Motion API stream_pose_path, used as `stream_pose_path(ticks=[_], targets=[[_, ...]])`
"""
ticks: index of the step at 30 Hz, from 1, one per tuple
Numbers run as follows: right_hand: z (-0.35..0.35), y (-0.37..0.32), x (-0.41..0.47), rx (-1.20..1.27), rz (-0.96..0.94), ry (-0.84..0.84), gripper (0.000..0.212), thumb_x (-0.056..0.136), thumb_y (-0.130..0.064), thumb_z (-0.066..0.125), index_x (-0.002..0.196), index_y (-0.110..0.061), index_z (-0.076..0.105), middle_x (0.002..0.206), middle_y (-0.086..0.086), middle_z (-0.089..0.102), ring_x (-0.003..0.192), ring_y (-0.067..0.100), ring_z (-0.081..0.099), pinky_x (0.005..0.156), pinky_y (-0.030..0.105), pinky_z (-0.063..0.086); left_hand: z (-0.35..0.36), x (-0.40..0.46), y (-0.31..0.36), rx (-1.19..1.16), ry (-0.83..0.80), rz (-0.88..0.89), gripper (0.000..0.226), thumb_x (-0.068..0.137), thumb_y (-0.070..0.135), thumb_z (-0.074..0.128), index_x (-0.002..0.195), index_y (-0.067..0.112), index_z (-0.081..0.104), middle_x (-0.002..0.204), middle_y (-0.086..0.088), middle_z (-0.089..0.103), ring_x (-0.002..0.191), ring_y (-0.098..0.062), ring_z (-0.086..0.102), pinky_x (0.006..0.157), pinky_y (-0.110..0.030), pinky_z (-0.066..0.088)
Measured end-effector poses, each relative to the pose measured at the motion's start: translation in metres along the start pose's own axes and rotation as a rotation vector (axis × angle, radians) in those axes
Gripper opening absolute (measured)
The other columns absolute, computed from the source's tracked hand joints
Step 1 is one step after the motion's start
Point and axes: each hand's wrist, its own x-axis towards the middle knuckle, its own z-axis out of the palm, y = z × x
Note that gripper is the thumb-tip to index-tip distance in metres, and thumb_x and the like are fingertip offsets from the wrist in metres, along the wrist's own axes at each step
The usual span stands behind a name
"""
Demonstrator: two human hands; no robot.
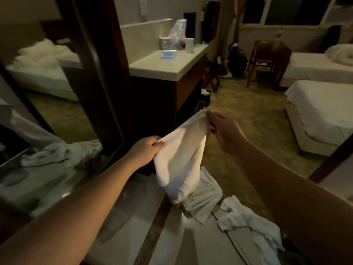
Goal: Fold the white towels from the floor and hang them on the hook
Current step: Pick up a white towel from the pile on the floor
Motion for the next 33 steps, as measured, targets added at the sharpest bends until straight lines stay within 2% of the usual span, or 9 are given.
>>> stream_pose_path(ticks=[4, 6, 10, 14, 16, 21, 23, 27, 33], targets=[[0.015, 0.006, -0.062, -0.019, 0.025, -0.066, 0.044, 0.1, -0.03, 0.061, 0.134, -0.003, 0.059, 0.125, 0.009, 0.064, 0.117, 0.025, 0.06, 0.108, 0.043, 0.046, -0.026, -0.086, 0.0, -0.047, 0.146, -0.04, 0.02, 0.1, 0.041, 0.057, 0.084, 0.036, 0.068, 0.077, 0.015, 0.071, 0.067, -0.002, 0.066, 0.064, -0.029, 0.045], [0.023, 0.006, -0.092, -0.009, 0.015, -0.1, 0.042, 0.1, -0.031, 0.061, 0.131, -0.004, 0.061, 0.125, 0.011, 0.065, 0.12, 0.029, 0.059, 0.113, 0.047, 0.041, -0.041, -0.128, 0.006, -0.051, 0.206, -0.048, 0.019, 0.099, 0.041, 0.059, 0.086, 0.032, 0.07, 0.077, 0.01, 0.072, 0.069, -0.005, 0.067, 0.066, -0.03, 0.047], [0.047, -0.005, -0.154, 0.062, 0.038, -0.176, 0.036, 0.094, -0.028, 0.069, 0.123, -0.007, 0.066, 0.118, 0.007, 0.067, 0.114, 0.025, 0.063, 0.102, 0.037, 0.049, -0.07, -0.218, 0.019, -0.034, 0.272, -0.066, 0.023, 0.097, 0.034, 0.064, 0.077, 0.025, 0.068, 0.064, 0.007, 0.067, 0.057, -0.002, 0.061, 0.053, -0.014, 0.043], [0.083, -0.022, -0.214, 0.057, -0.001, -0.303, 0.02, 0.093, -0.027, 0.07, 0.105, -0.011, 0.074, 0.093, 0.002, 0.075, 0.089, 0.019, 0.073, 0.068, 0.024, 0.057, -0.11, -0.305, 0.031, -0.014, 0.305, -0.143, 0.02, 0.097, 0.038, 0.064, 0.08, 0.027, 0.067, 0.069, 0.008, 0.071, 0.06, -0.003, 0.065, 0.062, -0.023, 0.045], [0.103, -0.028, -0.245, 0.048, -0.045, -0.415, 0.017, 0.095, -0.027, 0.068, 0.1, -0.013, 0.076, 0.092, 0.003, 0.077, 0.089, 0.021, 0.074, 0.07, 0.025, 0.058, -0.129, -0.346, 0.033, -0.022, 0.316, -0.169, 0.015, 0.095, 0.041, 0.065, 0.088, 0.029, 0.069, 0.077, 0.009, 0.074, 0.065, 0.002, 0.068, 0.066, -0.023, 0.048], [0.151, -0.029, -0.321, -0.039, -0.146, -0.516, 0.014, 0.095, -0.014, 0.067, 0.105, -0.023, 0.07, 0.114, 0.011, 0.069, 0.096, 0.018, 0.071, 0.082, 0.031, 0.055, -0.161, -0.448, 0.028, -0.057, 0.345, -0.216, 0.01, 0.094, 0.037, 0.067, 0.101, 0.033, 0.072, 0.094, 0.002, 0.076, 0.089, -0.019, 0.073, 0.087, -0.04, 0.055], [0.169, -0.025, -0.354, -0.058, -0.155, -0.565, 0.016, 0.092, -0.013, 0.069, 0.105, -0.023, 0.068, 0.115, 0.012, 0.067, 0.096, 0.019, 0.07, 0.084, 0.034, 0.055, -0.168, -0.493, 0.021, -0.032, 0.345, -0.253, 0.008, 0.094, 0.035, 0.067, 0.097, 0.031, 0.073, 0.094, -0.001, 0.076, 0.087, -0.021, 0.073, 0.084, -0.042, 0.057], [0.202, -0.016, -0.429, -0.112, -0.132, -0.665, 0.041, 0.089, -0.018, 0.074, 0.124, -0.03, 0.058, 0.119, 0.003, 0.068, 0.105, 0.02, 0.071, 0.084, 0.033, 0.058, -0.181, -0.596, 0.003, -0.013, 0.335, -0.287, 0.009, 0.091, 0.038, 0.071, 0.094, 0.03, 0.073, 0.082, 0.006, 0.077, 0.069, -0.012, 0.074, 0.054, -0.029, 0.055], [0.237, -0.004, -0.539, -0.228, -0.256, -0.683, 0.017, 0.089, -0.037, 0.069, 0.099, -0.027, 0.078, 0.102, 0.003, 0.076, 0.099, 0.023, 0.073, 0.094, 0.047, 0.057, -0.198, -0.724, -0.029, 0.255, 0.237, -0.387, 0.02, 0.084, 0.048, 0.076, 0.092, 0.029, 0.071, 0.082, 0.007, 0.074, 0.072, -0.01, 0.071, 0.067, -0.03, 0.056]])
